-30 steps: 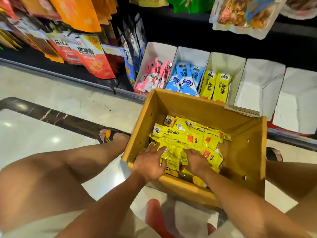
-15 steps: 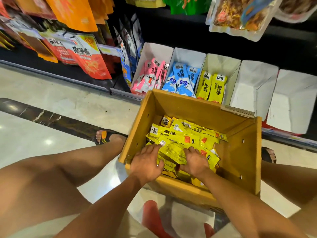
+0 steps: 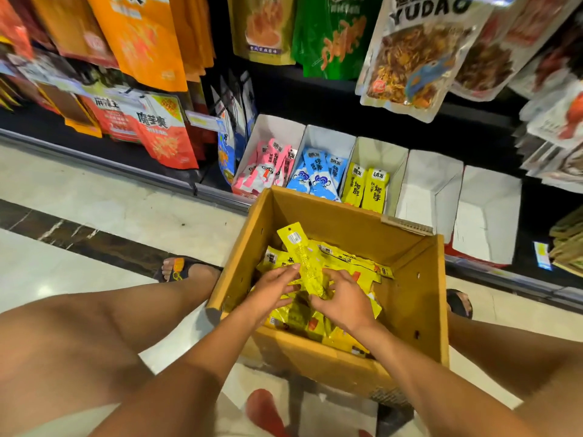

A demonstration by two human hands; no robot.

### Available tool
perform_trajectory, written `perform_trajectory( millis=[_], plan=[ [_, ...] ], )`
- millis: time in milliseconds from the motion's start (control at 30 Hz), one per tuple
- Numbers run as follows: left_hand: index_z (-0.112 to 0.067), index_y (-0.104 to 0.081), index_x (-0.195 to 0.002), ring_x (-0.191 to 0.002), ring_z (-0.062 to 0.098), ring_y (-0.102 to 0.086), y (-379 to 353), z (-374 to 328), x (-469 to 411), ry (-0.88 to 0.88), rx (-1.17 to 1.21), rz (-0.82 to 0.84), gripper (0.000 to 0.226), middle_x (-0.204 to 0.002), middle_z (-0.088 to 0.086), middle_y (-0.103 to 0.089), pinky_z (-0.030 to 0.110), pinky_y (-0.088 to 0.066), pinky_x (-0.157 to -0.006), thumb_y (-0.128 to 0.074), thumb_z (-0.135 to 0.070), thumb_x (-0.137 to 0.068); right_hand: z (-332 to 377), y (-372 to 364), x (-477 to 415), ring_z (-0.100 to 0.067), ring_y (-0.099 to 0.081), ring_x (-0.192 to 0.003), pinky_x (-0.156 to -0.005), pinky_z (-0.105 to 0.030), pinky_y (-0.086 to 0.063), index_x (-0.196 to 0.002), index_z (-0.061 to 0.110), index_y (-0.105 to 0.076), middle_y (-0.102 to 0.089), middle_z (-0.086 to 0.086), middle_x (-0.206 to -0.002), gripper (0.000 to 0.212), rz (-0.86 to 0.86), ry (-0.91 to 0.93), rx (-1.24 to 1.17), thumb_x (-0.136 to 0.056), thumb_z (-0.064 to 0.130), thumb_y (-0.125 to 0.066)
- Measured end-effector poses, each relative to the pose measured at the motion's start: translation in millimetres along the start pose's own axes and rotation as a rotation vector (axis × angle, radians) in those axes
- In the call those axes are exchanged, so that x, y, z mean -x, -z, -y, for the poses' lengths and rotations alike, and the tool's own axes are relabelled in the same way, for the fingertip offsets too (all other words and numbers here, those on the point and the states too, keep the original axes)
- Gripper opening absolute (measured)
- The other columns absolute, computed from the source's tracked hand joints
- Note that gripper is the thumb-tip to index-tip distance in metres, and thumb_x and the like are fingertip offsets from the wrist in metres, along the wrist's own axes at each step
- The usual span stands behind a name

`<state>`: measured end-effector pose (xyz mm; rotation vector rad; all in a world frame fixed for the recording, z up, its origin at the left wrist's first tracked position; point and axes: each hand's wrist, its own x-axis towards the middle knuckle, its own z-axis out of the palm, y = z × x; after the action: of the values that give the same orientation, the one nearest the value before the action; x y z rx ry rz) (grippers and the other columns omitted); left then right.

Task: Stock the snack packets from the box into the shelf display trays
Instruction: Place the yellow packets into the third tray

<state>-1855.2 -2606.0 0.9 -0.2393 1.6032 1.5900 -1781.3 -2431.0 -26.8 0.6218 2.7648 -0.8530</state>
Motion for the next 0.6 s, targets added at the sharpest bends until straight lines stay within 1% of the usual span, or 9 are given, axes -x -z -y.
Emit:
perform_trajectory(
  millis=[67,133,233,267,300,333,433,500,600],
  plan=[
    [-0.025,-0.062,-0.098,-0.104,0.013,-0.066,-6,1,2,0.003,-0.009,0.005,0.015,-0.104,-0.012,-0.070,0.044,-0.053,-0.104,-0.067,-0.039,-0.098,11,1,7,-0.009,-0.059,-0.117,-0.089,-0.039,-0.054,-0.138,0.038,-0.049,-0.048,0.019,-0.133,0.083,-0.023,0.007,0.049,-0.063,0.073,-0.055],
    [-0.021,-0.061,-0.093,-0.098,0.015,-0.067,-10,4,-2,-0.021,-0.064,-0.027,0.016,-0.097,-0.006,-0.070,0.041,-0.056,-0.095,-0.071,-0.034,-0.096,19,1,11,-0.011,-0.056,-0.120,-0.092,-0.045,-0.052,-0.139,0.039,-0.046,-0.047,0.019,-0.133,0.084,-0.027,0.002,0.083,-0.063,0.074,-0.052],
    [-0.011,-0.067,-0.105,-0.084,0.012,-0.067,-12,4,-10,-0.071,-0.037,-0.127,0.018,-0.094,0.000,-0.070,0.027,-0.059,-0.066,-0.071,-0.026,-0.096,26,-1,10,-0.010,-0.057,-0.119,-0.091,-0.047,-0.052,-0.140,0.041,-0.042,-0.045,0.021,-0.132,0.085,-0.024,0.028,0.057,-0.064,0.078,-0.052],
    [-0.013,-0.068,-0.105,-0.079,0.010,-0.069,-11,2,-11,-0.089,-0.030,-0.161,0.013,-0.091,-0.002,-0.073,0.025,-0.058,-0.061,-0.069,-0.023,-0.097,26,-1,8,-0.009,-0.057,-0.119,-0.090,-0.044,-0.053,-0.141,0.041,-0.042,-0.045,0.022,-0.132,0.084,-0.014,0.059,0.034,-0.066,0.077,-0.052],
    [-0.018,-0.069,-0.102,-0.074,0.009,-0.070,-8,-2,-10,-0.111,-0.030,-0.194,0.004,-0.087,-0.004,-0.075,0.027,-0.057,-0.061,-0.067,-0.020,-0.099,27,-1,6,-0.007,-0.057,-0.118,-0.088,-0.040,-0.054,-0.142,0.041,-0.042,-0.045,0.022,-0.132,0.081,-0.001,0.091,0.019,-0.070,0.076,-0.052],
    [-0.020,-0.069,-0.097,-0.072,0.011,-0.070,-3,-8,-9,-0.143,-0.043,-0.226,0.005,-0.083,-0.005,-0.075,0.029,-0.055,-0.063,-0.065,-0.017,-0.100,27,1,4,-0.006,-0.057,-0.117,-0.087,-0.037,-0.054,-0.142,0.040,-0.043,-0.046,0.021,-0.132,0.077,0.001,0.122,0.008,-0.074,0.074,-0.051],
    [-0.022,-0.067,-0.093,-0.083,0.023,-0.072,23,-23,-14,-0.254,-0.079,-0.334,0.009,-0.093,0.005,-0.077,0.035,-0.056,-0.073,-0.069,-0.015,-0.096,24,6,-7,-0.005,-0.061,-0.110,-0.081,-0.033,-0.053,-0.139,0.038,-0.049,-0.052,0.019,-0.127,0.057,-0.011,0.122,-0.003,-0.087,0.063,-0.050],
    [-0.027,-0.069,-0.093,-0.090,0.022,-0.075,48,-29,-20,-0.318,-0.113,-0.409,0.008,-0.097,0.001,-0.079,0.044,-0.060,-0.085,-0.074,-0.024,-0.087,17,7,-20,-0.008,-0.062,-0.108,-0.080,-0.032,-0.052,-0.135,0.036,-0.054,-0.055,0.015,-0.125,0.045,0.015,0.091,0.022,-0.092,0.052,-0.054],
    [-0.033,-0.073,-0.092,-0.086,0.024,-0.076,84,-25,-38,-0.366,-0.161,-0.459,0.013,-0.090,-0.003,-0.079,0.054,-0.060,-0.084,-0.072,-0.039,-0.080,5,2,-43,-0.015,-0.063,-0.111,-0.085,-0.034,-0.053,-0.131,0.033,-0.059,-0.060,0.009,-0.126,0.041,0.067,0.054,0.080,-0.092,0.043,-0.059]
  ],
)
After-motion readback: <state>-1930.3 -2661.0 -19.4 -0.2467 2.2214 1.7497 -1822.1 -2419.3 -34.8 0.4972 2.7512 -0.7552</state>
